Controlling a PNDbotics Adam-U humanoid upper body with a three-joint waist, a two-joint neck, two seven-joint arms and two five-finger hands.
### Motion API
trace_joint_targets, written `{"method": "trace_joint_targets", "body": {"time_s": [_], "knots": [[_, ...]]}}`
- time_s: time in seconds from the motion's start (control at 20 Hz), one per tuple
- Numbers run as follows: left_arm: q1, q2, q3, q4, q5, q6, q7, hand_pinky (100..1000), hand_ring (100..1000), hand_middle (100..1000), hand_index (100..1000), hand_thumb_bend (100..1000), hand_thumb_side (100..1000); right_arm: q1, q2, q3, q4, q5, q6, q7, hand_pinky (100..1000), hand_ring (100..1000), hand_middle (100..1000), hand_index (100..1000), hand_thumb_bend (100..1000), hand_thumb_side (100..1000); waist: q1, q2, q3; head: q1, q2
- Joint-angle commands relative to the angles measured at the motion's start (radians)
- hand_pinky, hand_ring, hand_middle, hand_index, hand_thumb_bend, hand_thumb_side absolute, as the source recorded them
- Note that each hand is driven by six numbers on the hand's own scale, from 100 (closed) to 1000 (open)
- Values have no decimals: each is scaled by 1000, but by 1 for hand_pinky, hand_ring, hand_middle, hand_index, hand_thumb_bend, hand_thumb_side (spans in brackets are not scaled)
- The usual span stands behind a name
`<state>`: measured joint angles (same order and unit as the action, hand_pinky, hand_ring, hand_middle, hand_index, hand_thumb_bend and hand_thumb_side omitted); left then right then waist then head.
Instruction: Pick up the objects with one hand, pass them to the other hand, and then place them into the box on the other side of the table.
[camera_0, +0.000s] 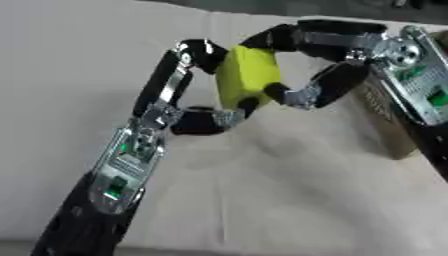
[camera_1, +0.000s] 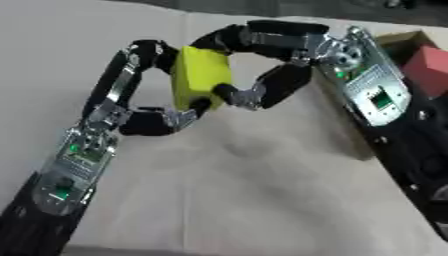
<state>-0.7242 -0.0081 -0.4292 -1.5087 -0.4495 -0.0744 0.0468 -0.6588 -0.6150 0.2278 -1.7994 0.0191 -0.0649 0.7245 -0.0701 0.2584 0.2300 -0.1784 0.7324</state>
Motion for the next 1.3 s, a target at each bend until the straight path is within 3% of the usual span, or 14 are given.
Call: {"method": "trace_joint_targets", "body": {"time_s": [0.05,0.2,0.45,0.6,0.75,0.95,1.3], "knots": [[-21,-17,-2,-37,-6,12,40,637,594,544,691,614,282,-7,-20,-6,-9,-4,8,-6,871,653,433,580,100,325,-6,-5,-2,-2,-12],[-21,-18,-3,-38,0,23,64,623,580,534,699,587,278,-6,-20,-5,-10,-4,6,1,864,641,419,568,100,268,-6,-4,-3,-1,-12],[-19,-17,-3,-38,5,32,80,646,621,581,734,636,309,-4,-22,-8,-9,-7,10,5,860,634,414,562,100,192,-6,-4,-3,1,-12],[-17,-15,-1,-38,2,41,85,685,690,654,781,764,392,-3,-26,-11,-14,-12,14,2,859,633,412,561,100,148,-6,-5,-4,2,-13],[-15,-12,0,-38,-2,42,86,716,724,691,803,1000,608,-1,-31,-15,-18,-15,17,-4,858,632,412,559,100,122,-5,-5,-5,2,-14],[-11,-3,2,-36,3,31,78,731,737,707,810,1000,731,2,-39,-21,-24,-21,21,-14,857,631,409,557,100,105,-4,-5,-8,0,-12],[-1,22,14,-36,16,6,65,741,744,714,812,1000,795,13,-55,-30,-30,-23,27,-31,856,631,407,554,100,100,-1,-9,-10,-4,-9]]}}
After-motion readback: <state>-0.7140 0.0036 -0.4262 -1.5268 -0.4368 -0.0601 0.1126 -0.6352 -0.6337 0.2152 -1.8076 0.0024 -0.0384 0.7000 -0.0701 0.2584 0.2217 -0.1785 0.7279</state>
